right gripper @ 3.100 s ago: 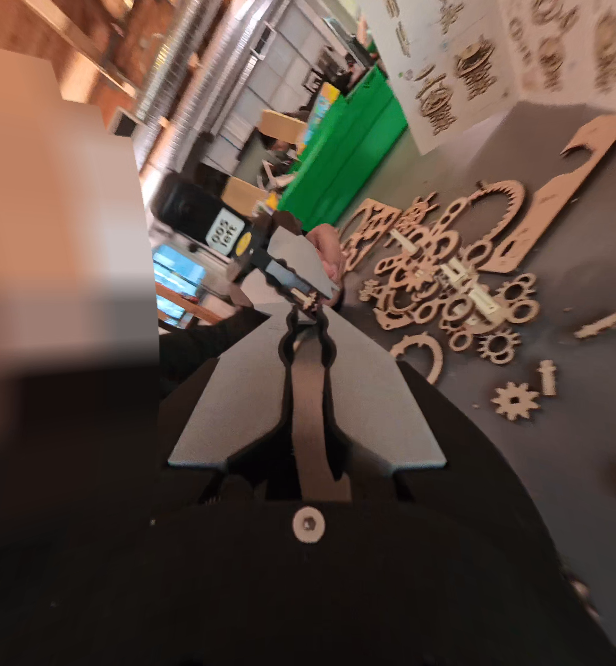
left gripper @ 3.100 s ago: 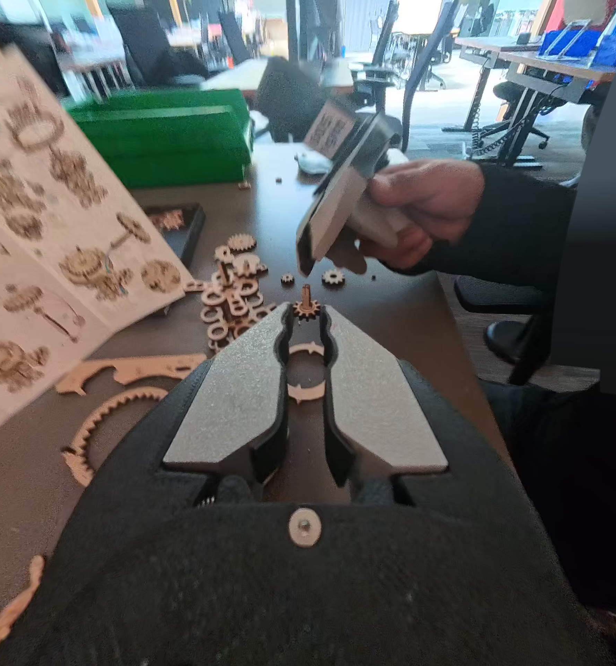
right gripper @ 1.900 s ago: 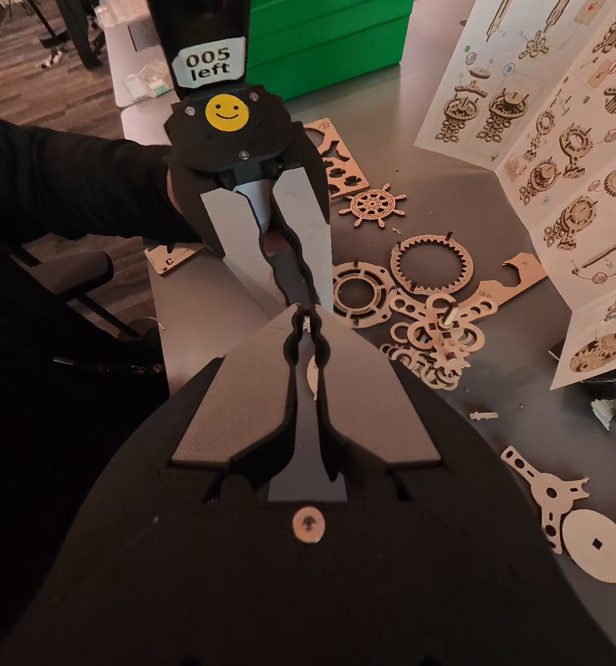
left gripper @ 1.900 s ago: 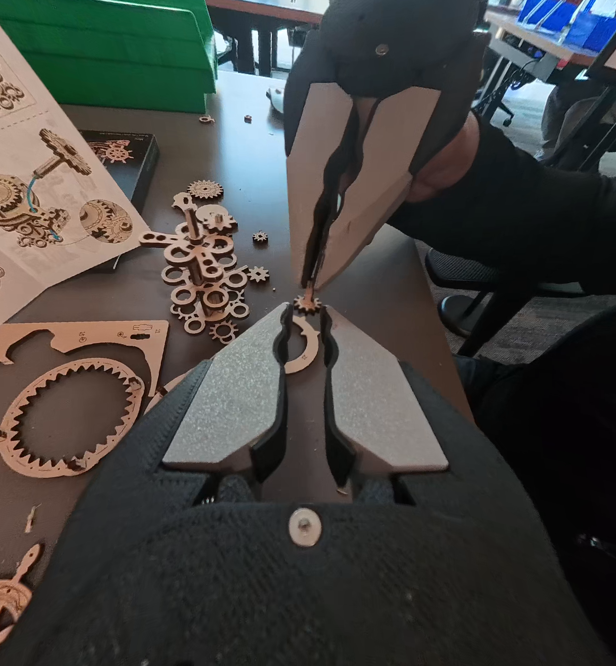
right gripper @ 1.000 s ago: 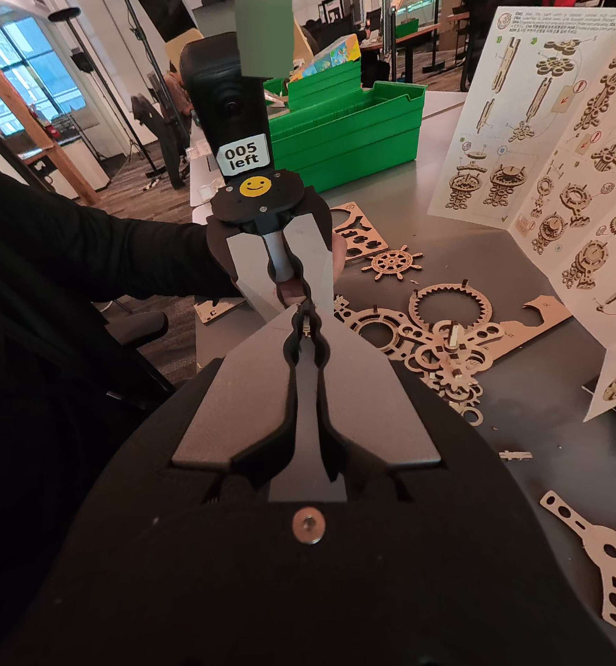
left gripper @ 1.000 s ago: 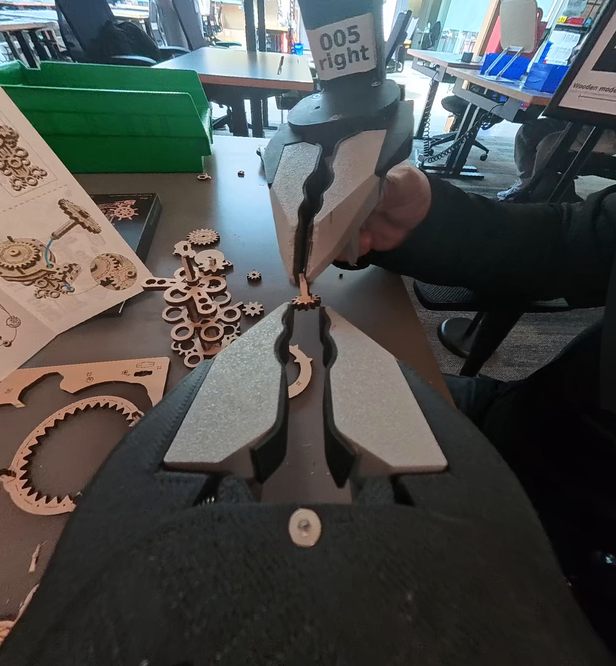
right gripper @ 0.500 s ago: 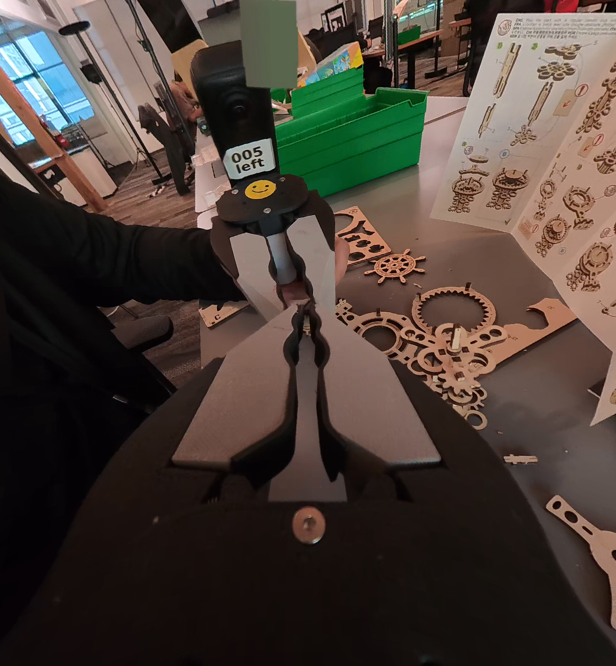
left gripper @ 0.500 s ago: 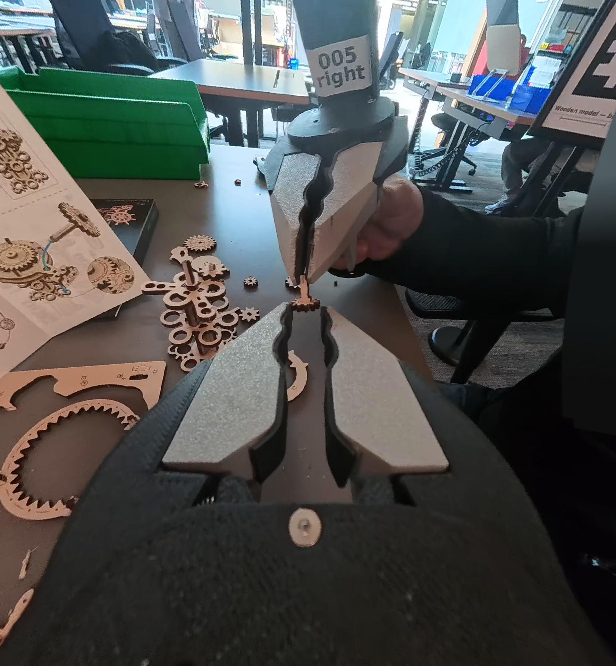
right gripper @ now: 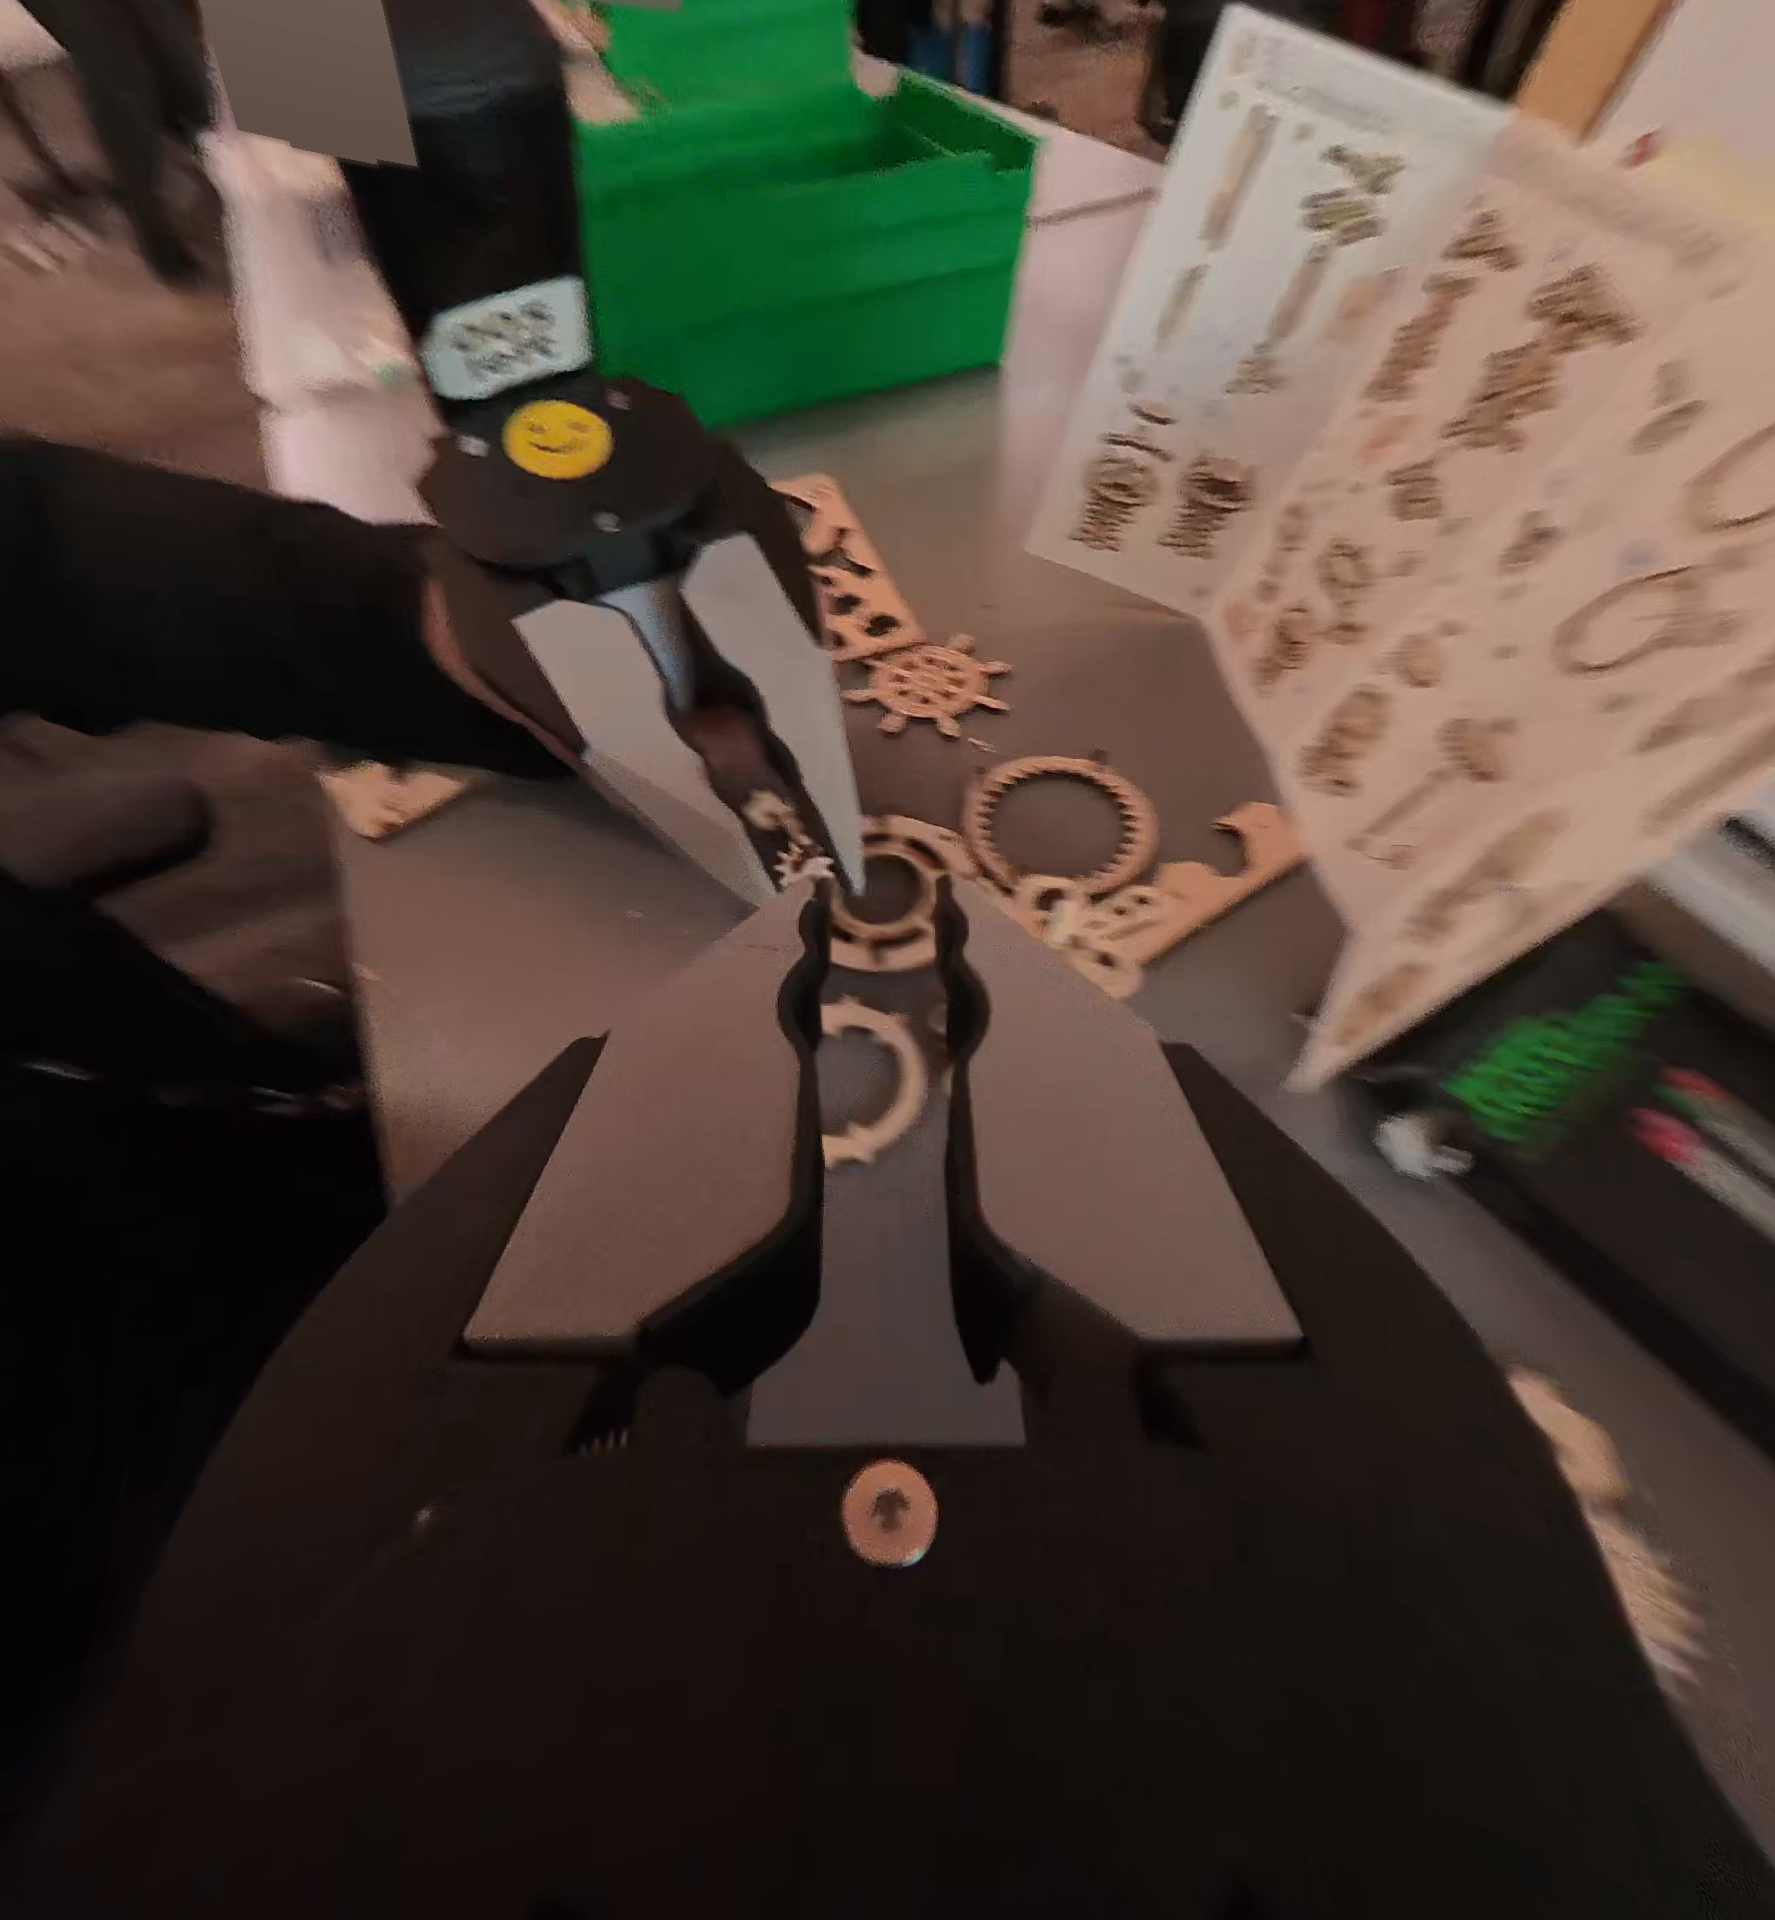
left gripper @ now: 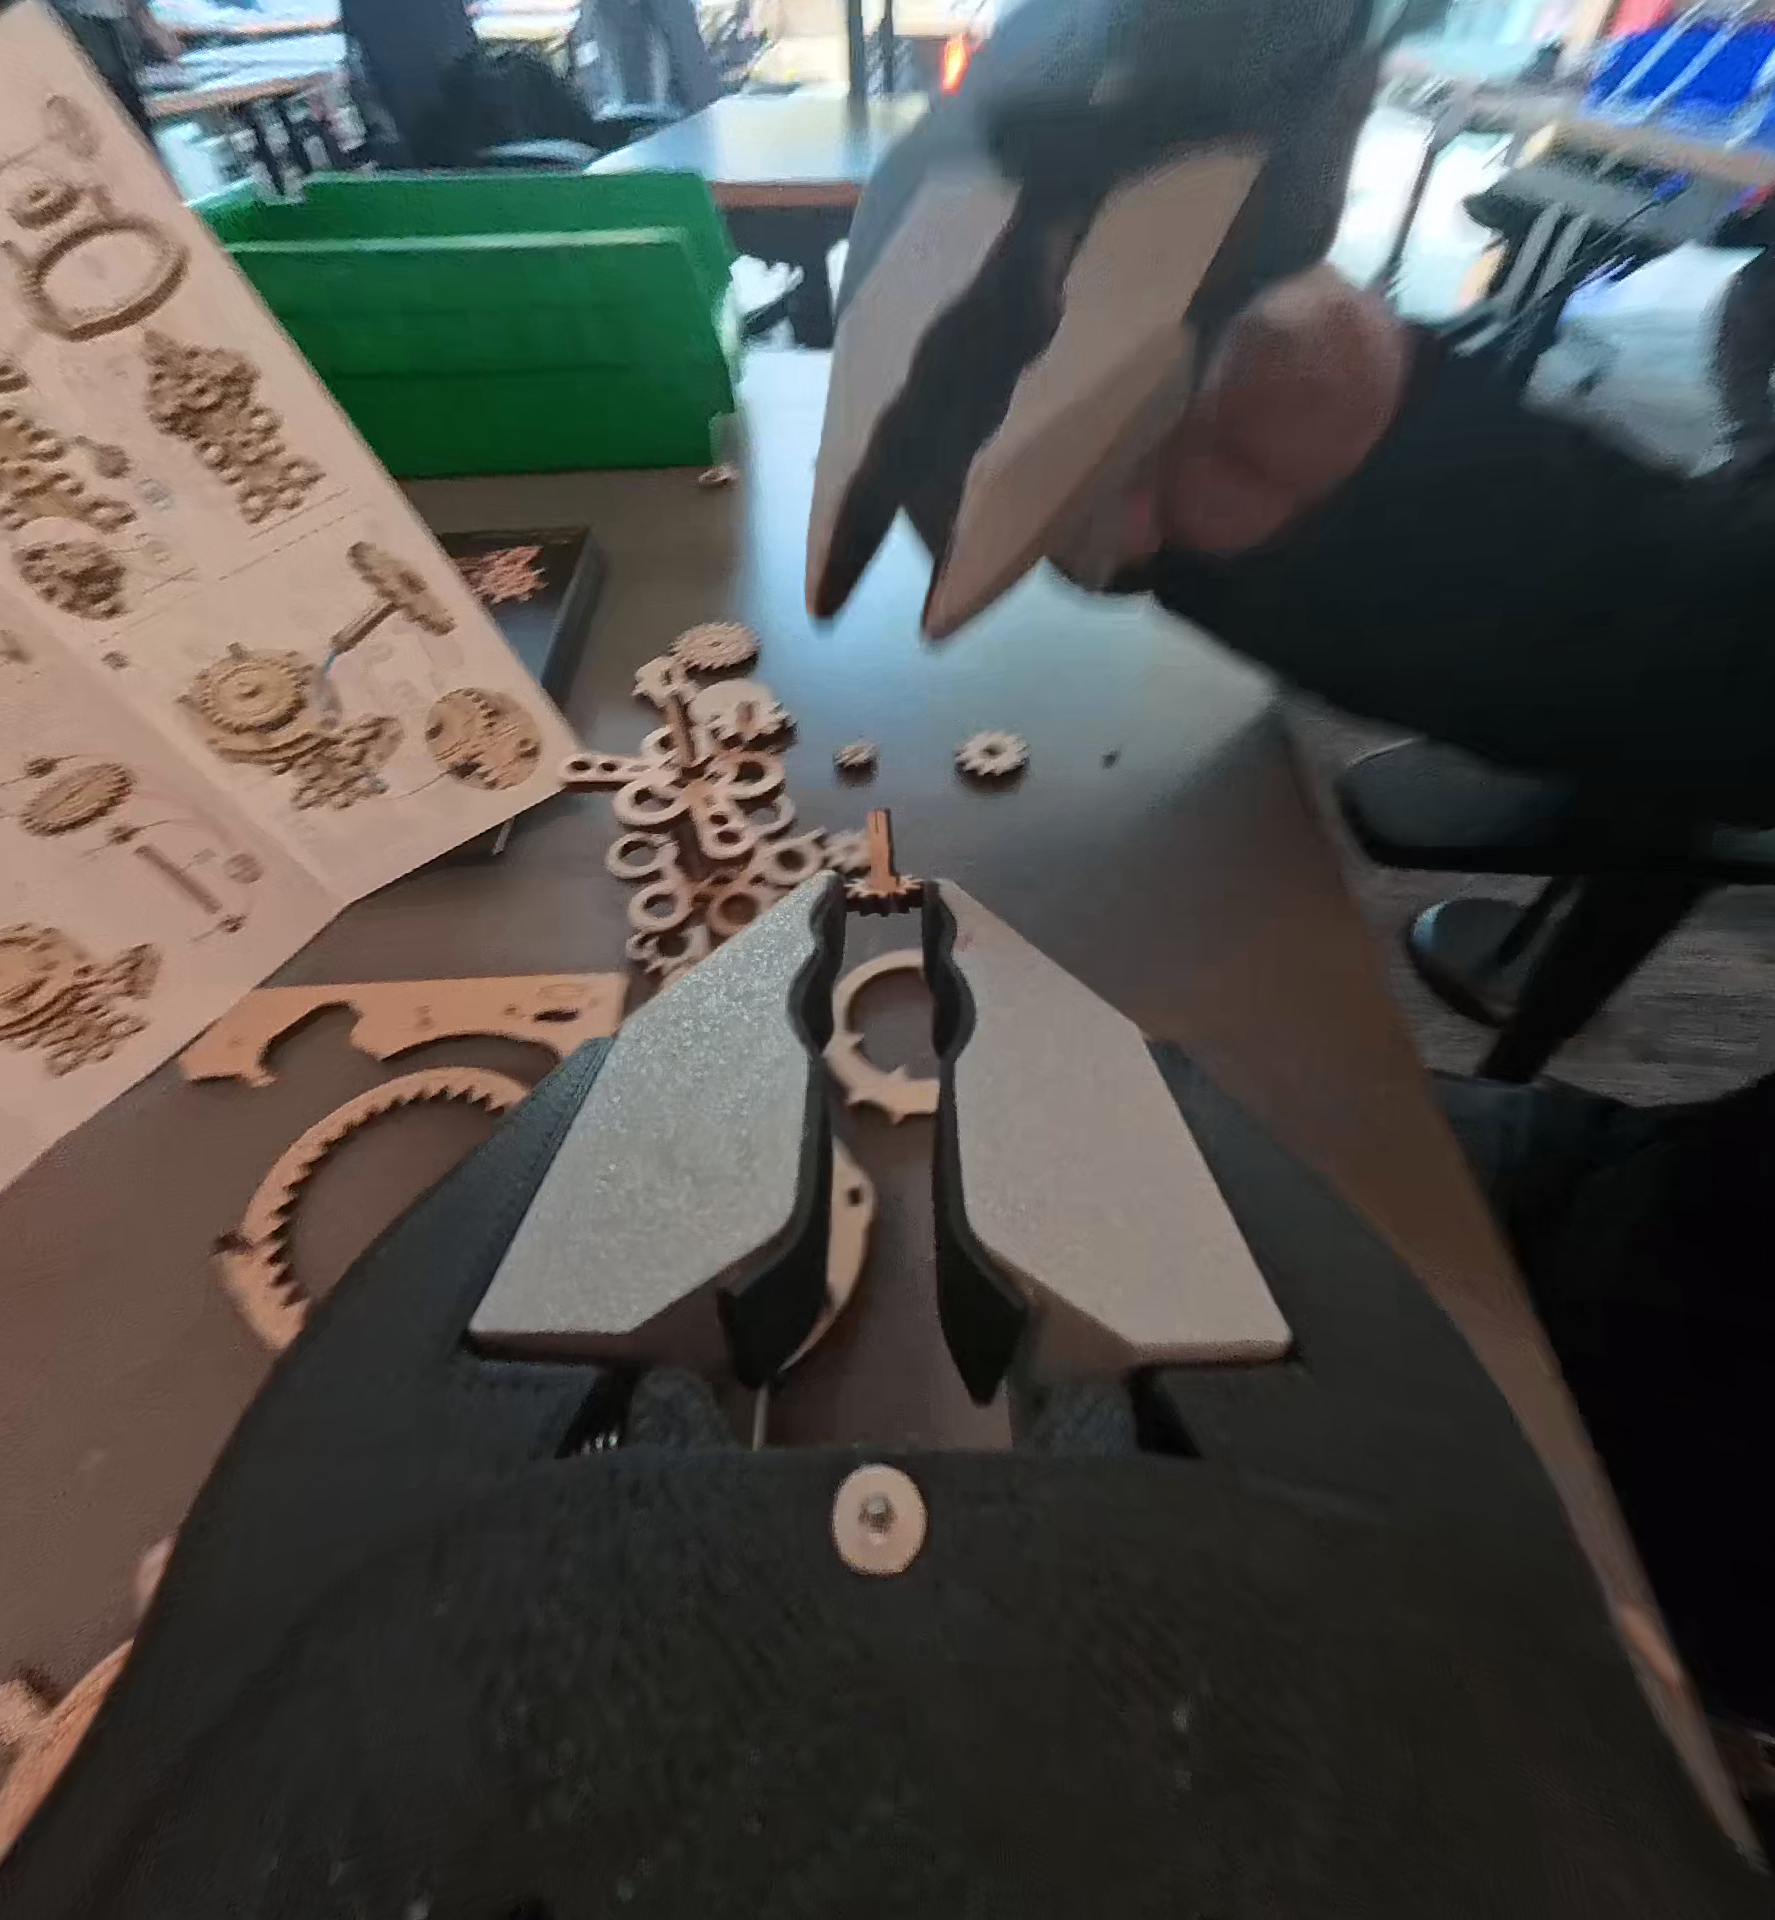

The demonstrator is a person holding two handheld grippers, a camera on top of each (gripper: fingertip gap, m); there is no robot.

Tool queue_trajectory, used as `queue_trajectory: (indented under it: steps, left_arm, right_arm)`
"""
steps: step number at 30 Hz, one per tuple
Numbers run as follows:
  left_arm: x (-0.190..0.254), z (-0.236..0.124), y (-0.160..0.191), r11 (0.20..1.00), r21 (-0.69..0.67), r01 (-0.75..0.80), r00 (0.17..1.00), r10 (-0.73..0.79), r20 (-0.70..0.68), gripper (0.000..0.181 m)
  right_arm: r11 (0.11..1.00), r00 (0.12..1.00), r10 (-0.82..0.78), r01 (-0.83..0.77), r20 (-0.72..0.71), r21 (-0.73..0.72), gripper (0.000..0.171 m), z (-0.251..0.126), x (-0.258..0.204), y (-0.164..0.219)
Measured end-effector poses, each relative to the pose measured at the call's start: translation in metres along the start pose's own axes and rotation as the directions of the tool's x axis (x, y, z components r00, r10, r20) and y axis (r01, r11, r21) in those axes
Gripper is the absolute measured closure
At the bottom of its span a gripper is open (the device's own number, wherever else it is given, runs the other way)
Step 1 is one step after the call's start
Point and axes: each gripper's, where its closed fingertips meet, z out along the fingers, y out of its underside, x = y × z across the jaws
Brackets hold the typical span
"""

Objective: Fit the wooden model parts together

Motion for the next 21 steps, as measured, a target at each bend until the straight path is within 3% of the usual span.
queue_trajectory:
  steps: [3, 5, 13, 16, 21]
  left_arm:
    - [-0.013, 0.002, 0.01, 0.997, -0.059, -0.042, 0.996, 0.046, 0.071, 0.17]
    - [-0.016, 0.002, 0.01, 0.997, -0.06, -0.037, 0.996, 0.042, 0.084, 0.17]
    - [-0.023, 0.001, 0.013, 0.997, -0.075, 0.0, 0.995, 0.008, 0.095, 0.17]
    - [-0.023, 0.0, 0.014, 0.997, -0.077, -0.003, 0.996, 0.01, 0.094, 0.17]
    - [-0.023, -0.001, 0.013, 0.997, -0.073, -0.002, 0.996, 0.009, 0.094, 0.17]
  right_arm:
    - [0.99, 0.99, -0.104, 0.094, -0.093, -0.103, 0.139, -0.01, 0.028, -0.003]
    - [0.983, 0.991, -0.121, 0.111, -0.061, -0.144, 0.134, -0.008, 0.035, -0.004]
    - [0.979, 0.995, -0.062, 0.075, 0.073, -0.19, 0.143, 0.024, 0.036, 0.011]
    - [0.978, 0.995, -0.042, 0.061, 0.096, -0.199, 0.171, 0.031, 0.034, 0.019]
    - [0.993, 0.993, 0.042, -0.029, 0.113, -0.11, 0.171, 0.03, 0.035, 0.01]
